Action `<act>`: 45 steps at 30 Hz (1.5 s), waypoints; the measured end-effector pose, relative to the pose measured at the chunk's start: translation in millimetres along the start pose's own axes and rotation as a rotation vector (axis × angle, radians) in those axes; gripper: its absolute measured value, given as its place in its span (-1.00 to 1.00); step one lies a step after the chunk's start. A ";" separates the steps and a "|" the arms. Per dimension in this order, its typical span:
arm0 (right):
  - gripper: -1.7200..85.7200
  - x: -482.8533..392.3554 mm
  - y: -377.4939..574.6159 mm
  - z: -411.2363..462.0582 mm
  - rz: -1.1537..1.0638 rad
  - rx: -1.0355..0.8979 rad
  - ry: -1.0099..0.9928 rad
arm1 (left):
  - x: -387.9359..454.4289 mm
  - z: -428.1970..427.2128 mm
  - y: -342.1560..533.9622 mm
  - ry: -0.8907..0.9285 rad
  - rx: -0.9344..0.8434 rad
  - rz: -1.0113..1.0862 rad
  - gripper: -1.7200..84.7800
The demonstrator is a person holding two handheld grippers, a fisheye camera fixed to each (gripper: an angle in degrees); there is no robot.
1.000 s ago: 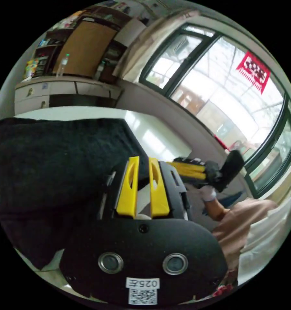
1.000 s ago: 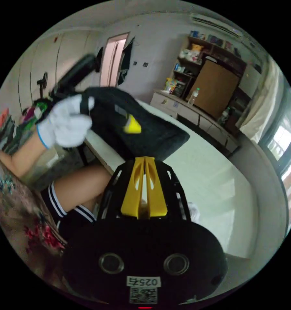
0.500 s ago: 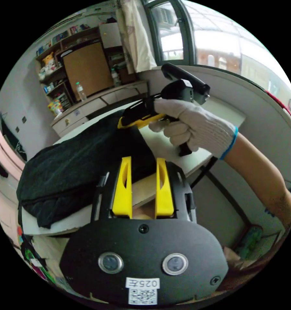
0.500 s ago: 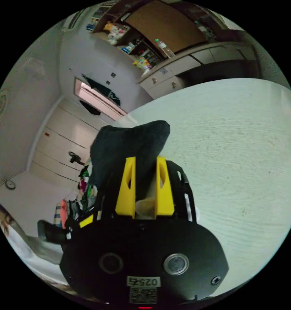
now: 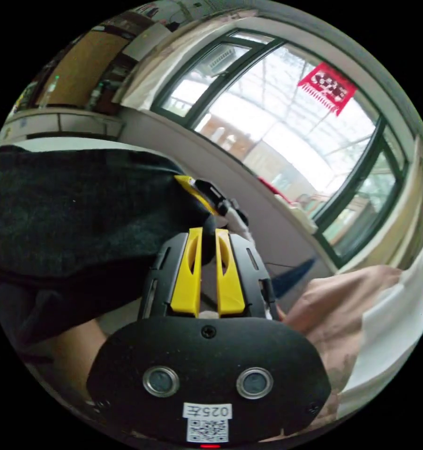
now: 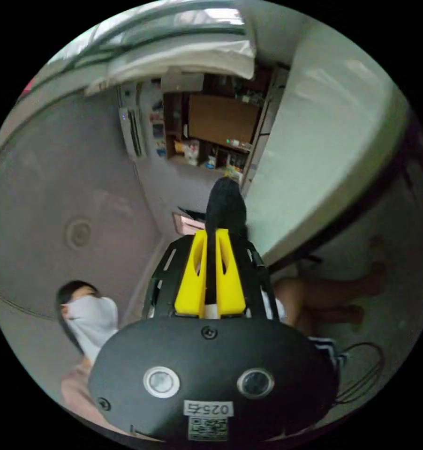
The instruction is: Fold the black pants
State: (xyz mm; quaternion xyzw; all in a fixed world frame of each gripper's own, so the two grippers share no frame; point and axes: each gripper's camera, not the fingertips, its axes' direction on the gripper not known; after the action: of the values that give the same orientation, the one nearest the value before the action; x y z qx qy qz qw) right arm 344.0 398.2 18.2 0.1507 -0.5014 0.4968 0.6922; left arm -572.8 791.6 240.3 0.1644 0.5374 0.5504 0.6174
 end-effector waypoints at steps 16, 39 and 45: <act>-0.82 -103.8 19.1 424.0 -0.471 -0.435 0.258 | -165.3 -395.8 -69.0 -0.385 0.618 -0.347 -0.94; -0.68 -20.4 47.0 561.6 -0.599 -0.912 0.399 | -283.4 -418.7 -83.7 -0.471 0.566 -0.575 -0.83; -0.81 -21.4 88.1 589.4 -0.688 -0.984 0.511 | -266.8 -401.1 -122.3 -0.627 0.532 -0.492 -0.95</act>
State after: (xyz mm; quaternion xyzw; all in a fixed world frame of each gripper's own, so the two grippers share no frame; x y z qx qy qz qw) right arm -50.8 10.8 240.9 -0.1547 -0.4129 -0.0206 0.8973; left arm -801.0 365.6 124.1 0.3428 0.4702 0.1553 0.7983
